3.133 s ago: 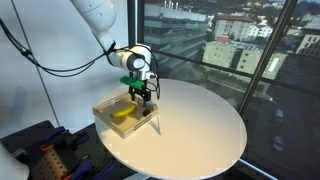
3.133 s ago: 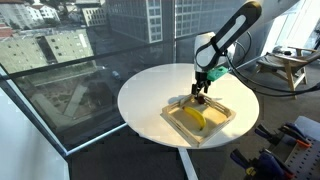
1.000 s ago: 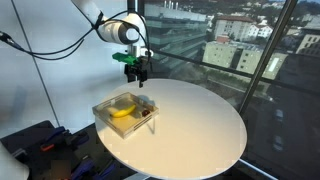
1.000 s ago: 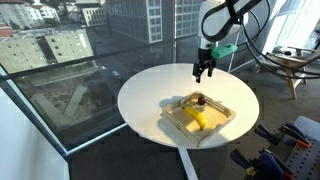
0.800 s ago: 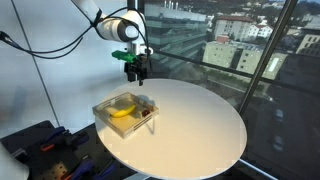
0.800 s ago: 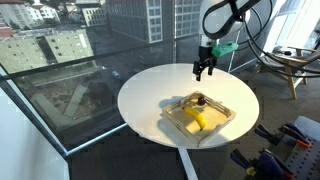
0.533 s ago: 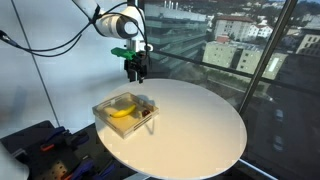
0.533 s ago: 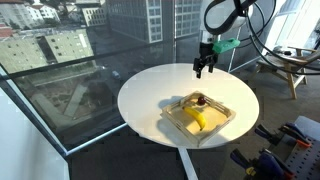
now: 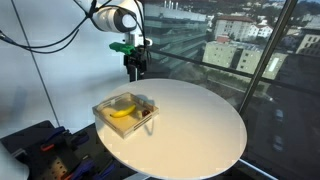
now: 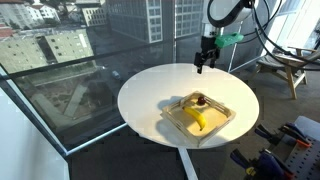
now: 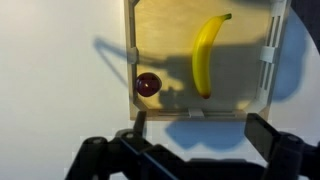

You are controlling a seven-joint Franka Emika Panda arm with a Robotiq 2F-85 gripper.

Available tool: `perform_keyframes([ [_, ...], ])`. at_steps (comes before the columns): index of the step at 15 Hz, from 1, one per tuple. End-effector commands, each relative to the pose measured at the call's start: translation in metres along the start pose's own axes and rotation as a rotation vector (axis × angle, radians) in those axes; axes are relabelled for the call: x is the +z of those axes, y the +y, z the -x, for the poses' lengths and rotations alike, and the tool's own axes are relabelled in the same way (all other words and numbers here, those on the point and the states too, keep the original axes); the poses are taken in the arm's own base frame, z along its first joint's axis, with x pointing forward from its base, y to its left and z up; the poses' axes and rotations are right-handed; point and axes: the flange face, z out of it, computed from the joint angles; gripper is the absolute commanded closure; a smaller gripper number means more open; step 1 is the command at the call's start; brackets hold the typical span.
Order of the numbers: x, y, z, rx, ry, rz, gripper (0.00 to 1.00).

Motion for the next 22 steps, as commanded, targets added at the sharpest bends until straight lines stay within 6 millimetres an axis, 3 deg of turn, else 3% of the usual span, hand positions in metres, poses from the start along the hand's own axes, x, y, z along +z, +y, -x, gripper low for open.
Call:
perform_keyframes([
  [1,-0.018,0.0,0.009,0.018,0.009,0.014,0.0],
  [22,-0.066,-0.003,0.029,0.034,0.01,-0.018,0.0],
])
